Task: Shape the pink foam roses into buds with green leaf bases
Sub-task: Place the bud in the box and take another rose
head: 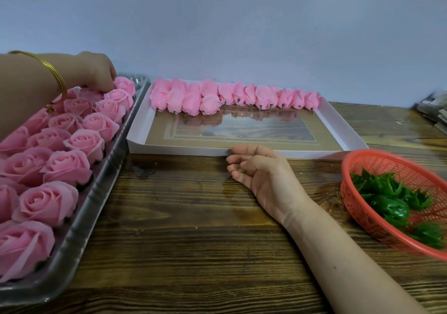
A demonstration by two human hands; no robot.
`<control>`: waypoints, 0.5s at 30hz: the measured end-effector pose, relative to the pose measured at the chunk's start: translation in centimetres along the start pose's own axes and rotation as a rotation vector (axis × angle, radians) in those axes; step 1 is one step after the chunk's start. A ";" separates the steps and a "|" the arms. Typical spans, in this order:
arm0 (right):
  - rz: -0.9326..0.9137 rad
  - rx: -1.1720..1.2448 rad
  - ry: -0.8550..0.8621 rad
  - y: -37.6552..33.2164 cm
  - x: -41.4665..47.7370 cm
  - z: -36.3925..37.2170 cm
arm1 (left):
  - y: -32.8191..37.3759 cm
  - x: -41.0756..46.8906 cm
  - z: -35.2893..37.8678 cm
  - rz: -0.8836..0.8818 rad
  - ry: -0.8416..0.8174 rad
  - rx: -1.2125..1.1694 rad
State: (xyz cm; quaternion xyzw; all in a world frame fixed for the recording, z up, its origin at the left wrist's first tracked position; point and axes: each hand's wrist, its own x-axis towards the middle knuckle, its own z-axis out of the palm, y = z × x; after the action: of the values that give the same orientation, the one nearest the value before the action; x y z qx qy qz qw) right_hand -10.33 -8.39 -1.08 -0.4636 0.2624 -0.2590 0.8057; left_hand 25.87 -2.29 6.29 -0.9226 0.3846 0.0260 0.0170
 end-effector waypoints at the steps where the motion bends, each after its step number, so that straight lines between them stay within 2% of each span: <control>1: 0.000 0.001 0.001 0.0 0.0 0.0 | -0.1 0.0 0.0 -0.003 0.004 -0.016; 10: 0.009 0.003 0.011 -0.1 0.1 0.1 | -0.4 -0.2 -0.4 -0.040 -0.063 -0.227; 15: 0.005 -0.004 0.013 -0.1 0.1 0.1 | -0.4 -0.6 -1.4 -0.090 -0.184 -0.311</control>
State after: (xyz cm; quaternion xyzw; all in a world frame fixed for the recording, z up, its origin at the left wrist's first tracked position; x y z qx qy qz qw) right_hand -10.21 -8.39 -0.98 -0.4629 0.2690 -0.2594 0.8038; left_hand 25.79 -1.71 7.73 -0.9240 0.3312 0.1688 -0.0896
